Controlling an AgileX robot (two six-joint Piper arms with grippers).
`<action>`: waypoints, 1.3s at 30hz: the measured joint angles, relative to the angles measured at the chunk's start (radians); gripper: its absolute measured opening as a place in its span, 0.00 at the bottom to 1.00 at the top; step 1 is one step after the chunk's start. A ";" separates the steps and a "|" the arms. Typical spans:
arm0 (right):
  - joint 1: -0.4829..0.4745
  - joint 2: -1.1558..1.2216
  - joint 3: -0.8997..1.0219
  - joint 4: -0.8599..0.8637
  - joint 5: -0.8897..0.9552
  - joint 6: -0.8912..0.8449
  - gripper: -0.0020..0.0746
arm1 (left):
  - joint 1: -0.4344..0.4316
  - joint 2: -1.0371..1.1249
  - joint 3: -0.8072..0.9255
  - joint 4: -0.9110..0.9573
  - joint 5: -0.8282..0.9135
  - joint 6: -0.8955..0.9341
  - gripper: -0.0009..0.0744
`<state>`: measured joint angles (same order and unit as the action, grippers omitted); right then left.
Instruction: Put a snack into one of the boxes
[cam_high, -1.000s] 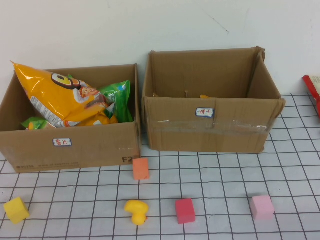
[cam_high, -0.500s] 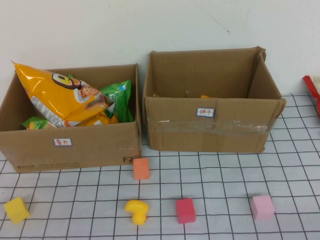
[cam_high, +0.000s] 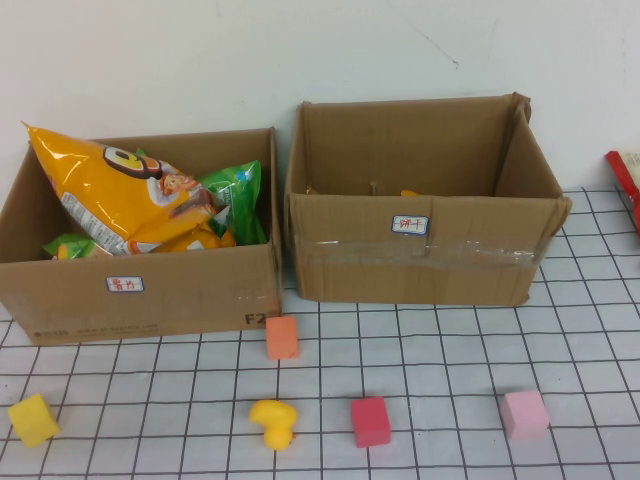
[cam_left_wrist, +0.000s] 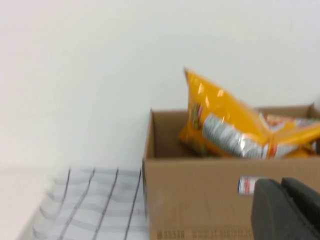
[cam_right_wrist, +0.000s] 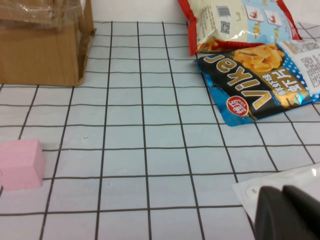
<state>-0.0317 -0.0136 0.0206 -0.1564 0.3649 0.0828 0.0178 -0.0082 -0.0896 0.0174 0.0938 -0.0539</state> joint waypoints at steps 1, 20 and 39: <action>0.000 0.000 0.000 0.000 0.000 0.000 0.03 | 0.003 -0.002 0.017 0.010 -0.003 -0.015 0.01; 0.000 0.000 0.000 0.000 0.000 -0.002 0.03 | -0.016 -0.002 0.116 0.006 0.215 0.019 0.01; 0.000 0.000 0.000 0.000 0.000 -0.002 0.03 | -0.016 -0.002 0.116 0.003 0.218 0.054 0.01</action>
<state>-0.0317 -0.0136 0.0206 -0.1564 0.3649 0.0812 0.0014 -0.0103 0.0261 0.0208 0.3115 0.0000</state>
